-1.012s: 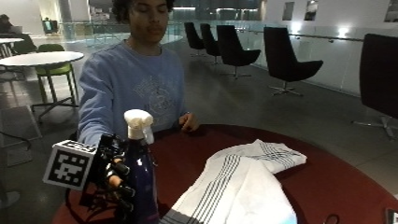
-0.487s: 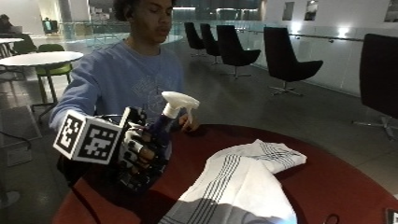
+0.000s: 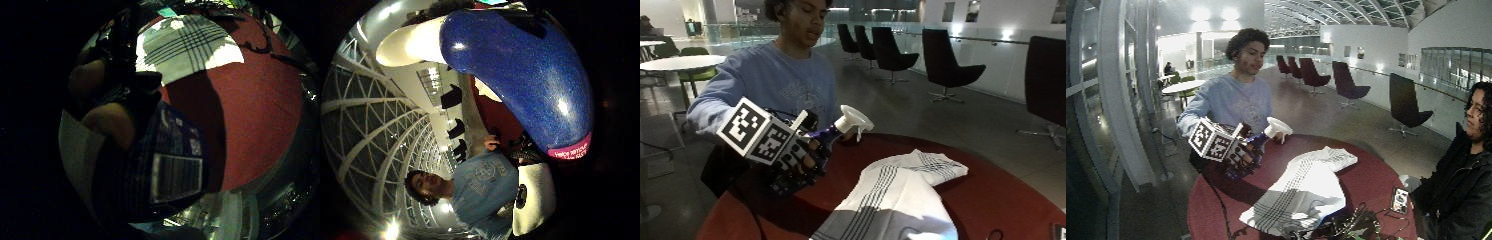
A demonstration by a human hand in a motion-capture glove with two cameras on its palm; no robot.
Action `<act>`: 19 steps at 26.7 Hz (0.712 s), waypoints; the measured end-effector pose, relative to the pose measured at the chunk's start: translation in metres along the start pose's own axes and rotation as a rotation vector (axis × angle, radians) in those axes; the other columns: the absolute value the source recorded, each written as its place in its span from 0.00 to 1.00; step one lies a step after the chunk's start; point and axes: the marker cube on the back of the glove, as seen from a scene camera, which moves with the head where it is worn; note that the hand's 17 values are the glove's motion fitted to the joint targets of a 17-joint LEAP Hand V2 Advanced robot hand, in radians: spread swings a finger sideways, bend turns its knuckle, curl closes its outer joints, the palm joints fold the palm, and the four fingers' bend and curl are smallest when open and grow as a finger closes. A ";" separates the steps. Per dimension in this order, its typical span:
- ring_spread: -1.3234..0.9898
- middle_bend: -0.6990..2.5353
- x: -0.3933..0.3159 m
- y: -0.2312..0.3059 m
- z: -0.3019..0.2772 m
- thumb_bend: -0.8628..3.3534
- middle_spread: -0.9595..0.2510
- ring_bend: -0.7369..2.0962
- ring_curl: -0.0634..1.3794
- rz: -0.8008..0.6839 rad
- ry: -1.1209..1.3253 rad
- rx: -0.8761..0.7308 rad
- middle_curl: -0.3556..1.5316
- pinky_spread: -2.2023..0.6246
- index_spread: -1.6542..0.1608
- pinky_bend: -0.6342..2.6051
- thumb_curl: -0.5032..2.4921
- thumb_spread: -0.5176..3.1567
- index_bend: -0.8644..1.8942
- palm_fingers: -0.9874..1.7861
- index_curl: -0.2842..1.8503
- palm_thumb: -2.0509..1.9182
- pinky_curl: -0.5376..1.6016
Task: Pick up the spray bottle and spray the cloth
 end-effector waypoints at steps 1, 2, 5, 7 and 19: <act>0.63 0.30 0.000 -0.001 0.001 0.20 0.77 0.44 0.29 0.011 0.016 -0.022 0.40 0.89 0.75 0.33 0.38 0.36 0.35 0.62 0.23 0.77 0.42; 0.63 0.30 0.000 -0.001 0.003 0.20 0.77 0.44 0.29 0.023 0.033 -0.041 0.40 0.89 0.75 0.33 0.38 0.36 0.35 0.62 0.23 0.77 0.42; 0.63 0.30 0.002 -0.003 0.006 0.20 0.78 0.44 0.29 0.059 0.065 -0.071 0.40 0.89 0.75 0.33 0.39 0.36 0.35 0.62 0.23 0.78 0.42; 0.63 0.30 0.002 -0.003 0.006 0.20 0.78 0.44 0.29 0.076 0.069 -0.072 0.40 0.89 0.75 0.33 0.39 0.36 0.35 0.62 0.23 0.78 0.42; 0.63 0.29 0.004 -0.006 0.007 0.20 0.78 0.44 0.29 0.117 0.141 -0.039 0.40 0.89 0.77 0.33 0.41 0.35 0.35 0.64 0.23 0.78 0.42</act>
